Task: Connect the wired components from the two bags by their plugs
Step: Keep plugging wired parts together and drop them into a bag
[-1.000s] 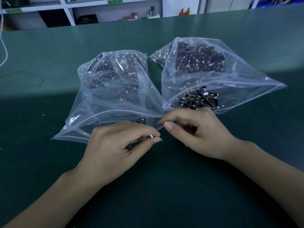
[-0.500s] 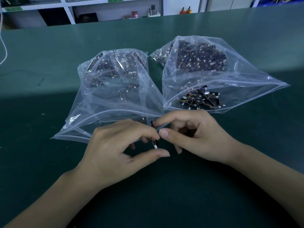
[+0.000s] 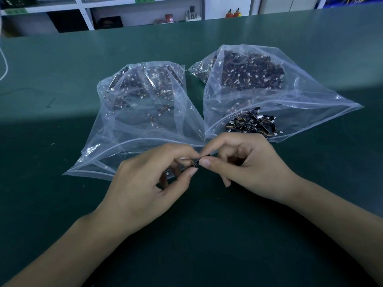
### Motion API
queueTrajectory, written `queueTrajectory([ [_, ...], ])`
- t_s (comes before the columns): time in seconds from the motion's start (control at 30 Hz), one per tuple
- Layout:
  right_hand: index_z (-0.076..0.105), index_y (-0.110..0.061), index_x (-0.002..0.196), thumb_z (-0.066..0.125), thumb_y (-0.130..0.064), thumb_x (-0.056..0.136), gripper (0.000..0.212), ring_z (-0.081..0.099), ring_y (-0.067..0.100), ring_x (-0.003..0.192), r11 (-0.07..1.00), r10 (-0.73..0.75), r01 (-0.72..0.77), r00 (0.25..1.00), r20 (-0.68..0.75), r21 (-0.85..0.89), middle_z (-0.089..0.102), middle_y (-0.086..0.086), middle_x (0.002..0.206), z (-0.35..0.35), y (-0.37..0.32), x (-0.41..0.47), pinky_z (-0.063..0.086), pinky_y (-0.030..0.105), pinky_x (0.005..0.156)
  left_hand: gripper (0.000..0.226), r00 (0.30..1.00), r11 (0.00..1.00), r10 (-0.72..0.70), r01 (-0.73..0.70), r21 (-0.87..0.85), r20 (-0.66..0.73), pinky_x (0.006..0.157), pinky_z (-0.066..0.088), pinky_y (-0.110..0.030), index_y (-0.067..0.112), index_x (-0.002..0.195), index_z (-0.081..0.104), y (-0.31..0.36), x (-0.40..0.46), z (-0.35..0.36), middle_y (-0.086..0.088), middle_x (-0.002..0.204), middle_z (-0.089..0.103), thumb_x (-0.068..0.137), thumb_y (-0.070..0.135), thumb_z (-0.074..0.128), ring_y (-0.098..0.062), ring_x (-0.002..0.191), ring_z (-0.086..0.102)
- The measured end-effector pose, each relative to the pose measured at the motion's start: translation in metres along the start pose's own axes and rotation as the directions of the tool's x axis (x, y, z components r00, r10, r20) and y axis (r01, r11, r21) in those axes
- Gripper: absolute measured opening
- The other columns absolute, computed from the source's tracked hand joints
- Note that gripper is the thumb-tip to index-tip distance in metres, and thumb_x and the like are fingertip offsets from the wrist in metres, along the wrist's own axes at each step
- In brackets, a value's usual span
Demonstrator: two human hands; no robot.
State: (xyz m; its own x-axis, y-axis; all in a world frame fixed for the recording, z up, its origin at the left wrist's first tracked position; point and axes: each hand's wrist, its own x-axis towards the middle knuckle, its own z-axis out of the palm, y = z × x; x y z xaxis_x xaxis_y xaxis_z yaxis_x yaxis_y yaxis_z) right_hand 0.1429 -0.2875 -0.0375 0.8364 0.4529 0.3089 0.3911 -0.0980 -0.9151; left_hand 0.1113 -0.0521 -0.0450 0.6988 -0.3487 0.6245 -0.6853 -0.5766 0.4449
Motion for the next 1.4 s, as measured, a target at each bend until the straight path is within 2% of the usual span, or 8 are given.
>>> queueTrajectory([
  [0.13, 0.077, -0.017, 0.101, 0.079, -0.019, 0.094, 0.007, 0.054, 0.018, 0.046, 1.0, 0.009, -0.009, 1.0, -0.004, -0.027, 0.061, 0.002, 0.051, -0.001, 0.003, -0.001, 0.041, 0.028, 0.055, 0.024, 0.999, 1.0, -0.018, 0.018, 0.004, -0.044, 0.067, 0.057, -0.024, 0.037, 0.122, 0.066, -0.002, 0.002, 0.0, 0.024, 0.108, 0.069, 0.1, 0.032, 0.073, -0.005, 0.091, 0.072],
  [0.23, 0.076, -0.018, 0.1, 0.08, -0.018, 0.094, 0.007, 0.052, 0.028, 0.045, 0.999, 0.005, -0.005, 1.0, 0.001, -0.039, 0.062, 0.003, 0.052, -0.001, 0.003, -0.001, 0.04, 0.028, 0.054, 0.024, 0.999, 1.0, 0.0, 0.0, 0.014, -0.05, 0.067, 0.055, -0.022, 0.034, 0.122, 0.068, -0.003, 0.003, 0.0, 0.02, 0.105, 0.067, 0.1, 0.028, 0.074, -0.005, 0.091, 0.07],
  [0.37, 0.075, -0.016, 0.103, 0.079, -0.021, 0.094, 0.011, 0.049, 0.024, 0.043, 0.999, 0.001, -0.002, 1.0, -0.018, -0.053, 0.061, 0.003, 0.051, 0.0, 0.004, 0.0, 0.039, 0.025, 0.053, 0.03, 0.998, 1.0, 0.014, -0.014, -0.004, -0.062, 0.067, 0.055, -0.023, 0.037, 0.125, 0.066, -0.002, 0.004, 0.0, 0.019, 0.104, 0.066, 0.099, 0.026, 0.075, -0.007, 0.091, 0.07],
  [0.6, 0.073, -0.013, 0.098, 0.077, -0.025, 0.094, 0.013, 0.047, 0.032, 0.043, 0.997, -0.017, 0.015, 1.0, -0.023, -0.072, 0.06, 0.002, 0.05, -0.001, 0.003, 0.0, 0.038, 0.031, 0.051, 0.043, 0.996, 0.991, -0.058, 0.049, -0.122, -0.069, 0.066, 0.057, -0.026, 0.047, 0.129, 0.058, 0.007, 0.006, -0.003, 0.02, 0.1, 0.07, 0.094, 0.029, 0.076, -0.008, 0.087, 0.074],
  [0.8, 0.073, -0.013, 0.099, 0.077, -0.023, 0.095, 0.011, 0.047, 0.026, 0.043, 0.996, -0.022, 0.02, 0.999, -0.026, -0.082, 0.06, 0.003, 0.05, -0.001, 0.003, 0.0, 0.038, 0.025, 0.053, 0.047, 0.996, 0.993, -0.049, 0.041, -0.109, -0.076, 0.065, 0.057, -0.026, 0.036, 0.131, 0.054, 0.009, 0.005, -0.002, 0.017, 0.1, 0.07, 0.093, 0.023, 0.078, -0.009, 0.082, 0.072],
  [1.0, 0.073, -0.012, 0.099, 0.076, -0.024, 0.094, 0.013, 0.047, 0.018, 0.042, 0.994, -0.043, 0.041, 0.999, -0.01, -0.1, 0.06, 0.003, 0.05, -0.002, 0.002, 0.0, 0.037, 0.023, 0.053, 0.039, 0.995, 0.99, -0.062, 0.052, -0.127, -0.079, 0.066, 0.056, -0.023, 0.034, 0.125, 0.06, 0.008, 0.005, -0.002, 0.017, 0.098, 0.071, 0.094, 0.023, 0.079, -0.01, 0.079, 0.071],
  [1.2, 0.073, -0.015, 0.1, 0.076, -0.026, 0.095, 0.012, 0.048, 0.029, 0.043, 0.995, -0.03, 0.029, 1.0, -0.008, -0.099, 0.06, 0.003, 0.051, -0.002, 0.005, 0.001, 0.039, 0.033, 0.051, 0.031, 0.993, 0.987, -0.087, 0.076, -0.143, -0.074, 0.064, 0.056, -0.029, 0.036, 0.119, 0.064, 0.004, 0.006, -0.002, 0.016, 0.096, 0.073, 0.094, 0.026, 0.079, -0.013, 0.077, 0.071],
  [1.4, 0.073, -0.016, 0.1, 0.077, -0.025, 0.096, 0.011, 0.05, 0.03, 0.044, 0.994, -0.031, 0.031, 1.0, 0.006, -0.109, 0.06, 0.0, 0.051, -0.003, 0.009, 0.0, 0.039, 0.029, 0.052, 0.031, 0.997, 0.993, -0.06, 0.054, -0.108, -0.055, 0.065, 0.056, -0.027, 0.033, 0.119, 0.068, 0.004, 0.004, 0.0, 0.013, 0.096, 0.071, 0.093, 0.022, 0.082, -0.013, 0.076, 0.07],
])
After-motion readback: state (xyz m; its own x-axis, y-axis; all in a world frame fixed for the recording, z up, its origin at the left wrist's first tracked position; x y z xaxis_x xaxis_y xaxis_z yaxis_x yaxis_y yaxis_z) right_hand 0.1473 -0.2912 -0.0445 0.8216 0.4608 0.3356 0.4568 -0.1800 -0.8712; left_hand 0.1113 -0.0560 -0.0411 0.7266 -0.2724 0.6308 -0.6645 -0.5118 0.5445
